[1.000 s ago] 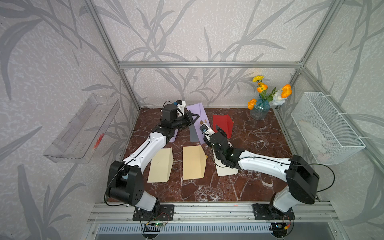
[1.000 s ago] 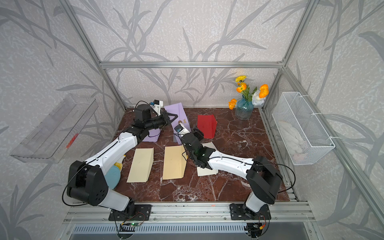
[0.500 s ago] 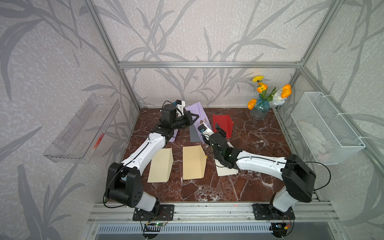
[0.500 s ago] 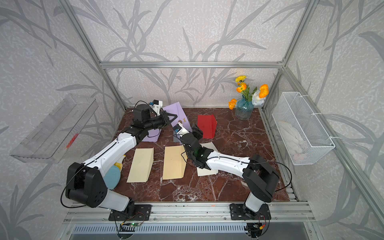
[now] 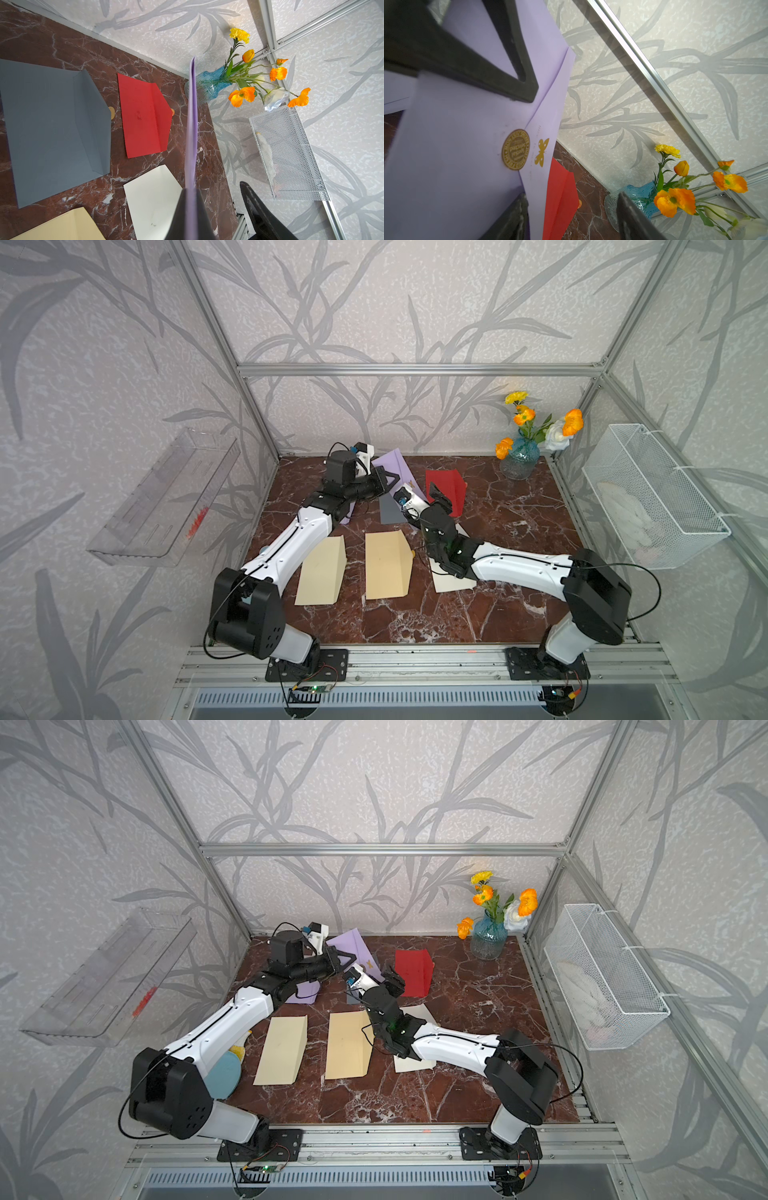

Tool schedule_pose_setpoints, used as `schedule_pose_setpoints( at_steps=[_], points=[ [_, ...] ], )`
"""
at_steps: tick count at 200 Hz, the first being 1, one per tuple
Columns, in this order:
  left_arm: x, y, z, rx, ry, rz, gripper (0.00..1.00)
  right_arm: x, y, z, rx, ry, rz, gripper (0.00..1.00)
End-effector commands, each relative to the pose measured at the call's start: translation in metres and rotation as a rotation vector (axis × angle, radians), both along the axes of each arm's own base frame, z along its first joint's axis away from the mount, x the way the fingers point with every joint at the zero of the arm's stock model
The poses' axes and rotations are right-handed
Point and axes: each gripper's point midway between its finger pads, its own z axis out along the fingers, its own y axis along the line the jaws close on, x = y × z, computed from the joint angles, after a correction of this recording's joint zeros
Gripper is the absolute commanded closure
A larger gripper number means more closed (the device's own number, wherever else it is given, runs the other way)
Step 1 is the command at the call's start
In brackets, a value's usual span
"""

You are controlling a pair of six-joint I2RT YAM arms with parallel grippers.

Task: Open the envelope
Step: Open the envelope flap on the envelope.

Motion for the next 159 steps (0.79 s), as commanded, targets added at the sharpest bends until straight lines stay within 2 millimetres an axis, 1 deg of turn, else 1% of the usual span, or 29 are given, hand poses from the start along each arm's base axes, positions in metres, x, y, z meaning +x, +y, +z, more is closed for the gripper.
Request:
schedule_pose_setpoints(
  at_steps=[1, 111, 138, 159],
  points=[
    [-0.0132, -0.0037, 0.0208, 0.013, -0.045, -0.038, 1.00, 0.0032, -0.0005, 0.0127, 0.034, -0.045, -0.023, 0.32],
    [-0.0161, -0.0053, 0.0215, 0.015, -0.052, -0.051, 1.00, 0.0040, 0.0011, 0.0167, 0.026, -0.054, -0.024, 0.32],
    [-0.0155, -0.0055, 0.0175, 0.022, -0.042, -0.053, 1.00, 0.0045, 0.0001, 0.0163, 0.021, -0.055, -0.031, 0.31],
    [-0.0162, -0.0067, 0.0183, 0.020, -0.044, -0.058, 1.00, 0.0050, -0.0004, 0.0161, 0.015, -0.055, -0.036, 0.31]
  ],
)
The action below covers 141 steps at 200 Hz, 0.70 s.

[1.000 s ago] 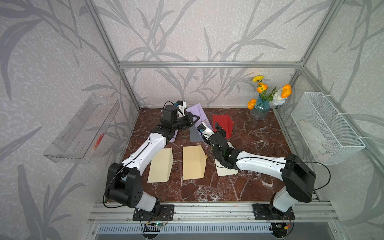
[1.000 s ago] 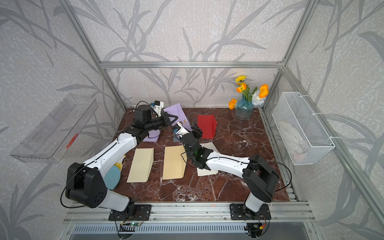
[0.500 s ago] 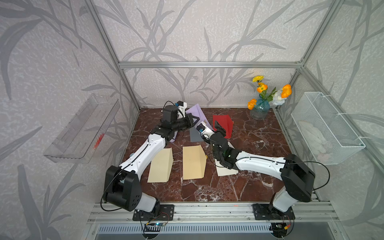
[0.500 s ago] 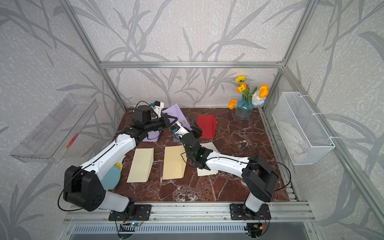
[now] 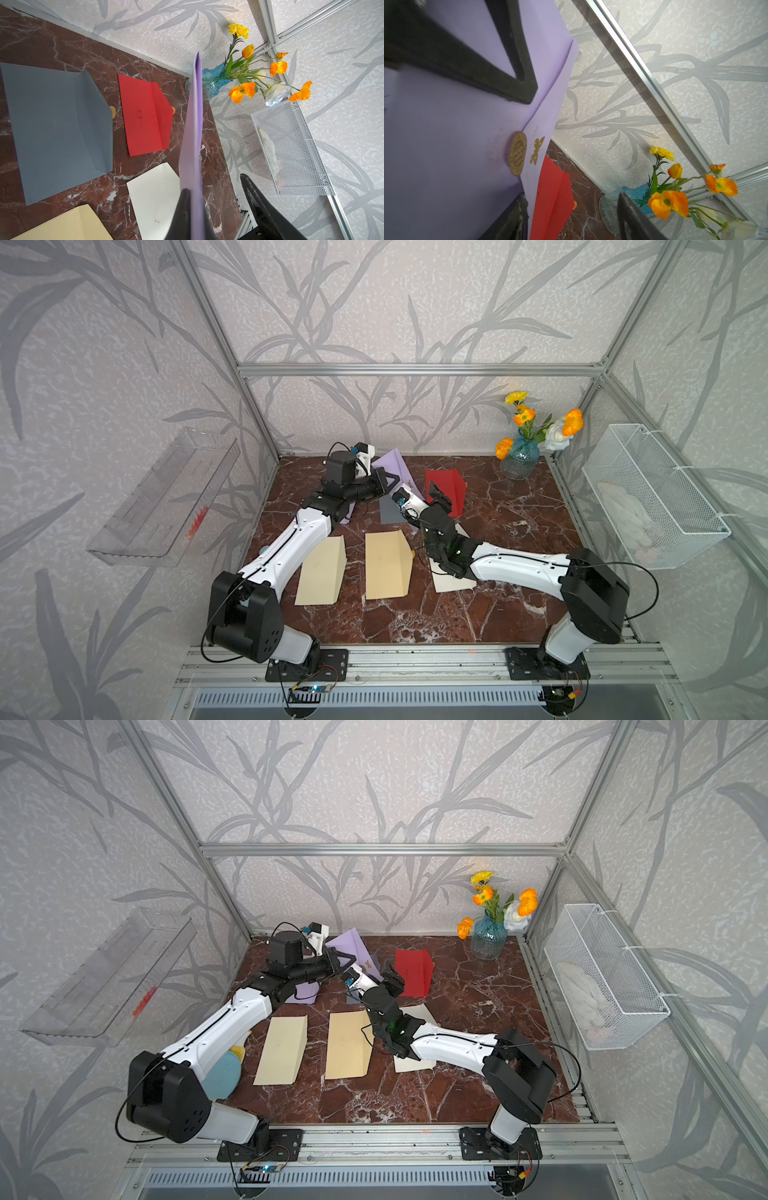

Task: Open the envelope
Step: Open the envelope flap on the envelope.

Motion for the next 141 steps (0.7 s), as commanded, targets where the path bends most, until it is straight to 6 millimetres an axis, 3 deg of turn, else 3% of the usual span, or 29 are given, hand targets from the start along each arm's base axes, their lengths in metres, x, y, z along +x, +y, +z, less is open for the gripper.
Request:
schedule_pose_setpoints(
  at_steps=[1, 141],
  points=[
    [-0.0113, -0.0064, 0.0173, -0.004, -0.029, -0.045, 1.00, 0.0035, 0.0005, 0.0154, 0.048, -0.041, -0.025, 0.31],
    [-0.0152, -0.0077, 0.0199, 0.000, -0.034, -0.063, 1.00, 0.0064, -0.0046, 0.0124, 0.014, -0.051, -0.054, 0.29]
  ],
)
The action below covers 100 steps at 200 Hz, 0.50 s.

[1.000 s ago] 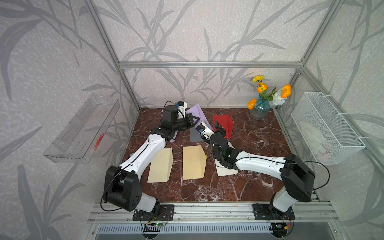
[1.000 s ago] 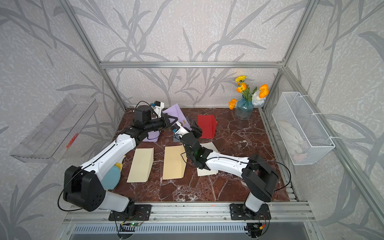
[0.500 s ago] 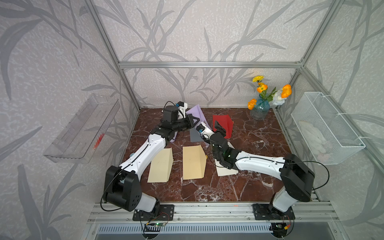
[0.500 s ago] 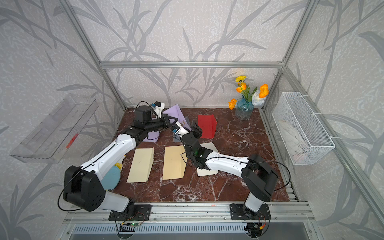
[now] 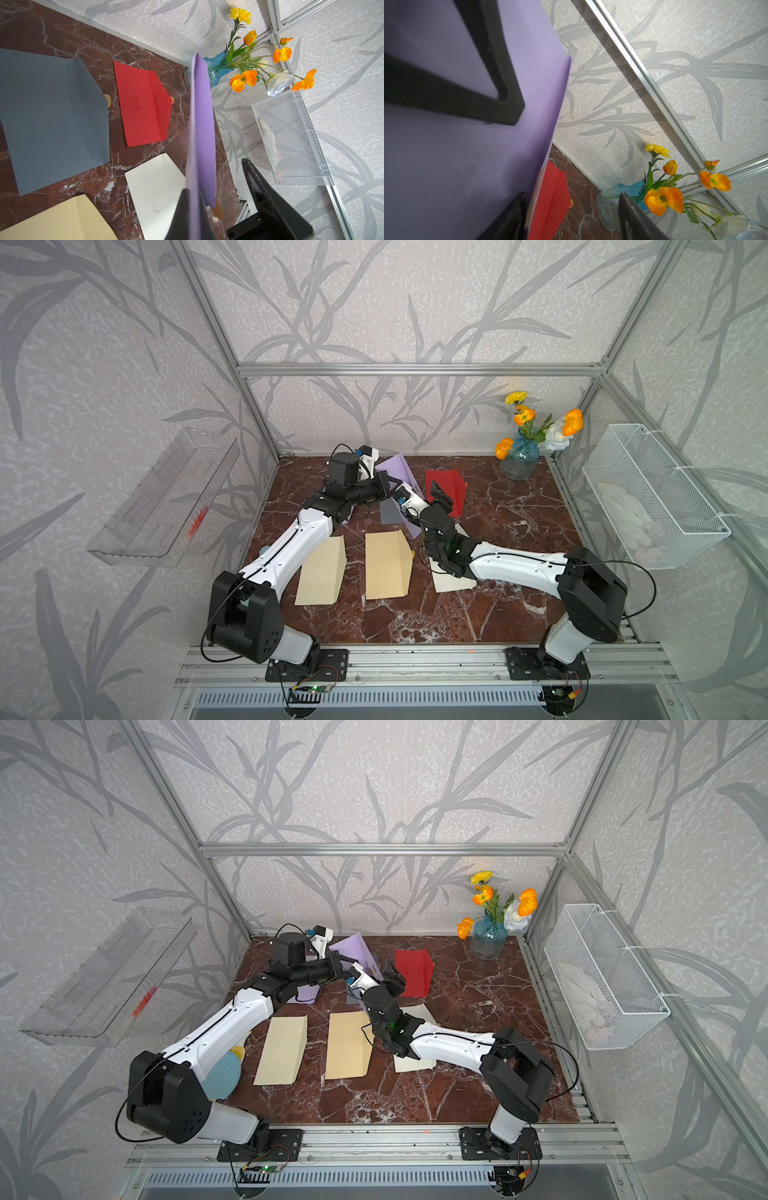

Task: Open the envelope
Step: Open the envelope flap on the envelope.

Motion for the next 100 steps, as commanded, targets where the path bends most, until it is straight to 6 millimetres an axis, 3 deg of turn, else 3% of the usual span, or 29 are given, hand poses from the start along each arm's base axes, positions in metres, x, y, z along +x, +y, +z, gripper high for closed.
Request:
schedule_pose_setpoints(
  at_steps=[1, 100],
  points=[
    [-0.007, -0.001, 0.026, -0.010, -0.061, -0.025, 1.00, 0.004, -0.003, 0.013, 0.024, -0.040, -0.034, 0.29],
    [-0.012, 0.001, 0.033, -0.023, -0.108, -0.026, 1.00, 0.023, -0.060, -0.001, 0.152, 0.094, -0.153, 0.24]
  ],
)
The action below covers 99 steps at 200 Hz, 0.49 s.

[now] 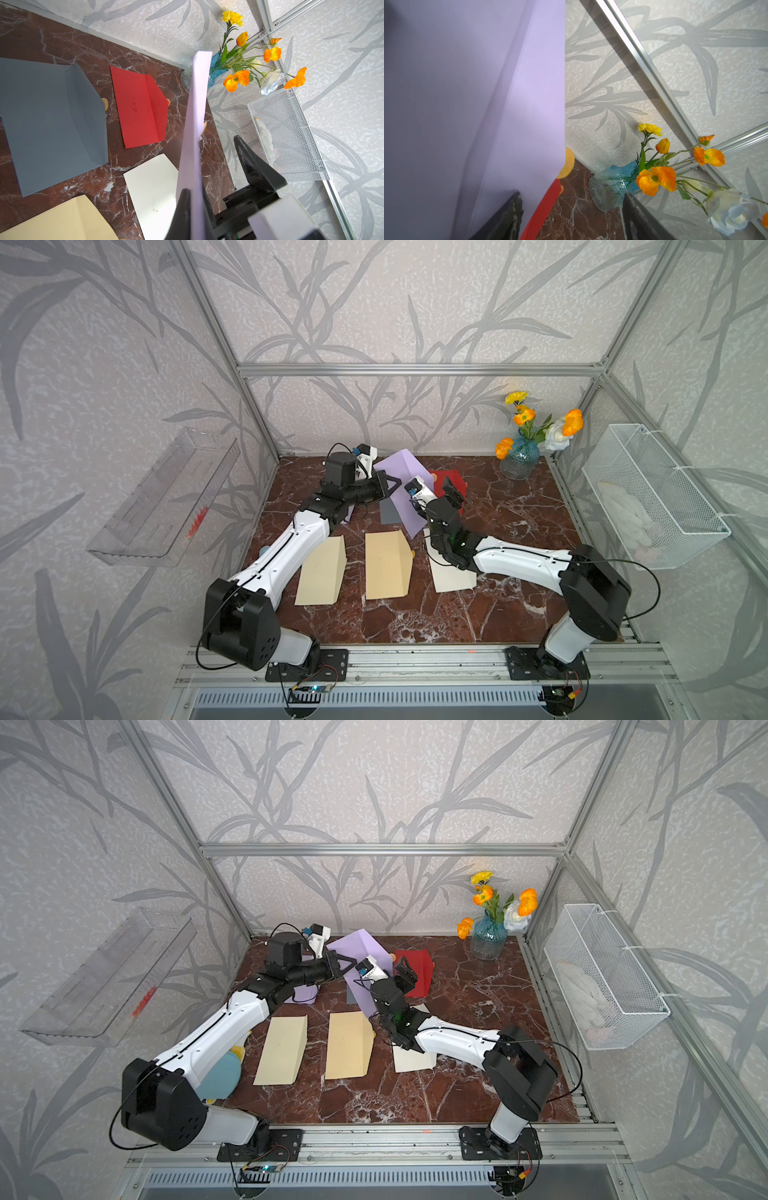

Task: Open the envelope
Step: Open the envelope flap on the envelope.

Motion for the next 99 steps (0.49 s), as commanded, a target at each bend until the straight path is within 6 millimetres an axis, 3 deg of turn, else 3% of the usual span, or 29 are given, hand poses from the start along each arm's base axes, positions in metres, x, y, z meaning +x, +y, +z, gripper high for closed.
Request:
schedule_pose_setpoints(
  at_steps=[1, 36, 99],
  points=[
    [-0.005, -0.001, 0.019, -0.021, -0.068, -0.017, 1.00, 0.000, -0.016, 0.011, 0.116, 0.032, -0.028, 0.24],
    [-0.006, -0.005, 0.024, -0.046, -0.086, -0.044, 1.00, 0.003, -0.024, 0.003, 0.193, 0.098, -0.015, 0.24],
    [-0.019, -0.019, 0.031, -0.099, -0.121, -0.162, 1.00, 0.008, -0.019, -0.015, 0.309, 0.256, 0.063, 0.23]
  ],
)
